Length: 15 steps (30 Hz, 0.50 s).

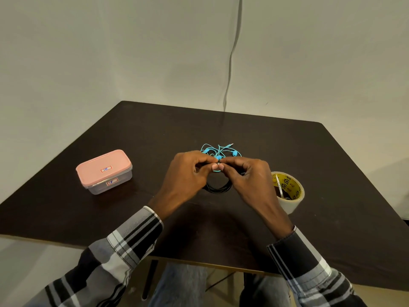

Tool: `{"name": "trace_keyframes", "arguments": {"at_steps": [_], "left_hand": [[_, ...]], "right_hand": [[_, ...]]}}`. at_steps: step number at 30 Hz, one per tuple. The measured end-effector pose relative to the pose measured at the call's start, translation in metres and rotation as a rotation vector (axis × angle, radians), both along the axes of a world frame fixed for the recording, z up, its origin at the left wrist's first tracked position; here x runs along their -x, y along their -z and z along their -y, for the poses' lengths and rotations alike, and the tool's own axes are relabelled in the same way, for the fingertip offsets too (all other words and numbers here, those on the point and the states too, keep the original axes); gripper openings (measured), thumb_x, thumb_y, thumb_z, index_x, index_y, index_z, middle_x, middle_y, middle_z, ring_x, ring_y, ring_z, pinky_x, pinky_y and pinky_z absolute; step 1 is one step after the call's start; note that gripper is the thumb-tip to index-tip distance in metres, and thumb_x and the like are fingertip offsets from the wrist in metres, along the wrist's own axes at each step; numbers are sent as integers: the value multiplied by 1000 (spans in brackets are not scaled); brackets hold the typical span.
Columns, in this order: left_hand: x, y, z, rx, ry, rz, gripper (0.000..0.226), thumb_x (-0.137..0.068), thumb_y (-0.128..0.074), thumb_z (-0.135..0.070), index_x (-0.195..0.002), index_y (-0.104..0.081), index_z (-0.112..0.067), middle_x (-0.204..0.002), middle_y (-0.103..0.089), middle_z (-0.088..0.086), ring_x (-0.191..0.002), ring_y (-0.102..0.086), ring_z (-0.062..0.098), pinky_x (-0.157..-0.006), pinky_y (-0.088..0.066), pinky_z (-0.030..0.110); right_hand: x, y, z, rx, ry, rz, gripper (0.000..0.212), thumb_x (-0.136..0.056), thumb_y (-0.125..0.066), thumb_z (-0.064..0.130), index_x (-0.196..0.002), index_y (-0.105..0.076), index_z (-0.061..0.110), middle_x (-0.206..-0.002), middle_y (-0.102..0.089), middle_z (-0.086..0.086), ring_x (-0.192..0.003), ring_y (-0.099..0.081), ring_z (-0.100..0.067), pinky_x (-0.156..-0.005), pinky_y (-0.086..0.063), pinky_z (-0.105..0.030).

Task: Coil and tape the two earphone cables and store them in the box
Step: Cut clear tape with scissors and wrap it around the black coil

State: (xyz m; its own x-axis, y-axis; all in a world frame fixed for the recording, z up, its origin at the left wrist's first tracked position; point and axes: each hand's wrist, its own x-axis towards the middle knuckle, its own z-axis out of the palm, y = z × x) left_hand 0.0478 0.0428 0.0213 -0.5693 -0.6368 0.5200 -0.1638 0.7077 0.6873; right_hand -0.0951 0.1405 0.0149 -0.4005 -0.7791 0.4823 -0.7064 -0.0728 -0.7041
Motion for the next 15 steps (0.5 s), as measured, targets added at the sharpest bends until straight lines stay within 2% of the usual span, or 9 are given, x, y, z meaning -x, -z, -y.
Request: {"name": "trace_keyframes", "arguments": {"at_steps": [3,6,9,12,15], "left_hand": [[-5,4,0,-56,5,54,26,-85,-73,-18,-111,-73,-15,-88,-70,-10,-77,-65,1,-71,-52,17],[-13,12,3,-252,-1,130,37,-82,-76,-16,-118,-69,-16,-75,-67,-10,-63,-59,1,-70,-54,22],[-21,18,5,-363,-15,138,18,-83,-75,-14,-101,-74,-18,-72,-70,-3,-61,-59,5,-67,-53,24],[-26,19,5,-381,-68,131,11,-83,-73,-10,-85,-75,-20,-62,-67,-7,-48,-53,-5,-56,-44,13],[-28,23,6,-333,-148,216,8,-82,-73,-16,-84,-76,-23,-60,-65,-12,-45,-52,-7,-56,-40,12]], "right_hand": [[-3,0,2,-25,23,47,15,-89,-73,23,-102,-78,20,-92,-76,9,-84,-70,-2,-76,-59,-28],[-5,4,3,-36,32,201,7,-88,-74,20,-93,-78,22,-81,-75,9,-74,-70,-5,-70,-58,-27],[-11,10,3,-89,8,484,5,-86,-75,15,-84,-78,19,-73,-76,-3,-65,-68,-10,-66,-57,-34],[-15,10,2,-176,-54,671,3,-86,-74,7,-86,-76,6,-74,-74,-10,-62,-63,-14,-59,-52,-28],[-12,11,3,-269,-62,758,7,-83,-75,2,-90,-74,-1,-74,-73,-11,-63,-65,-13,-57,-55,-23]]}}
